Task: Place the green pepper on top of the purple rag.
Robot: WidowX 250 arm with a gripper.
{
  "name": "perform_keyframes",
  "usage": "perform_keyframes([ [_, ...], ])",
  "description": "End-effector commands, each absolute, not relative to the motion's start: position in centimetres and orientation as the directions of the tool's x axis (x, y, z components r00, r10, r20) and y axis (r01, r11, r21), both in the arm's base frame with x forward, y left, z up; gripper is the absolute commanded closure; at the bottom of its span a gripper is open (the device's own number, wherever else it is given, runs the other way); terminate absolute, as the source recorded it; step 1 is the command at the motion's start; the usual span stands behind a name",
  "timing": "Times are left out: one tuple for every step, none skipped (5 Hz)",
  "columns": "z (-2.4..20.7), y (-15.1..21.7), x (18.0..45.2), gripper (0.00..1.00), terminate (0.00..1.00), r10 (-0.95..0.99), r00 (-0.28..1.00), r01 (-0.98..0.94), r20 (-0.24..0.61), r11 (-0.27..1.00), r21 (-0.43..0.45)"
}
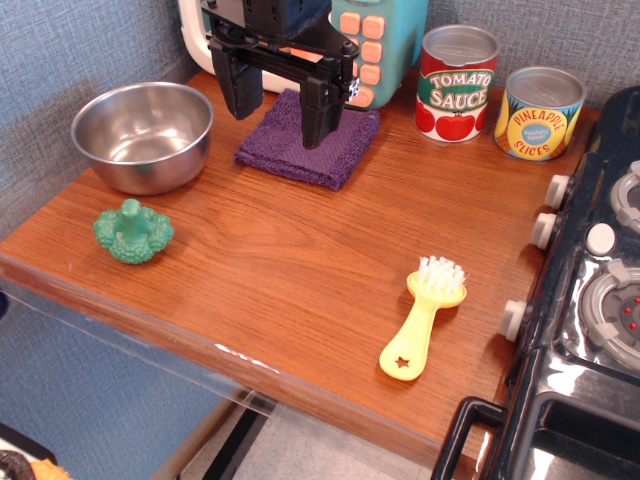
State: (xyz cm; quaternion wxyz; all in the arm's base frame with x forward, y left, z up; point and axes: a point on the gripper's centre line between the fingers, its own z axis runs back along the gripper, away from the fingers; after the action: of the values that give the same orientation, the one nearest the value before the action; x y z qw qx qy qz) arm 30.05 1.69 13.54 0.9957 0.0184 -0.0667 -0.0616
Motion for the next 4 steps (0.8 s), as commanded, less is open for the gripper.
perform_keyframes([
  [13.5,1.7,30.0,0.00,0.00,-0.125,0.984,0.120,0.131,0.992,0.045],
  [13.1,5.4,28.3,0.00,0.00,-0.049,0.991,0.045,0.128,0.998,0.039],
  [12.4,9.7,26.0,0.00,0.00,0.009,0.991,-0.016,0.130,0.999,0.048],
  [12.2,13.0,24.0,0.00,0.00,0.023,0.990,-0.035,0.141,0.996,0.085],
])
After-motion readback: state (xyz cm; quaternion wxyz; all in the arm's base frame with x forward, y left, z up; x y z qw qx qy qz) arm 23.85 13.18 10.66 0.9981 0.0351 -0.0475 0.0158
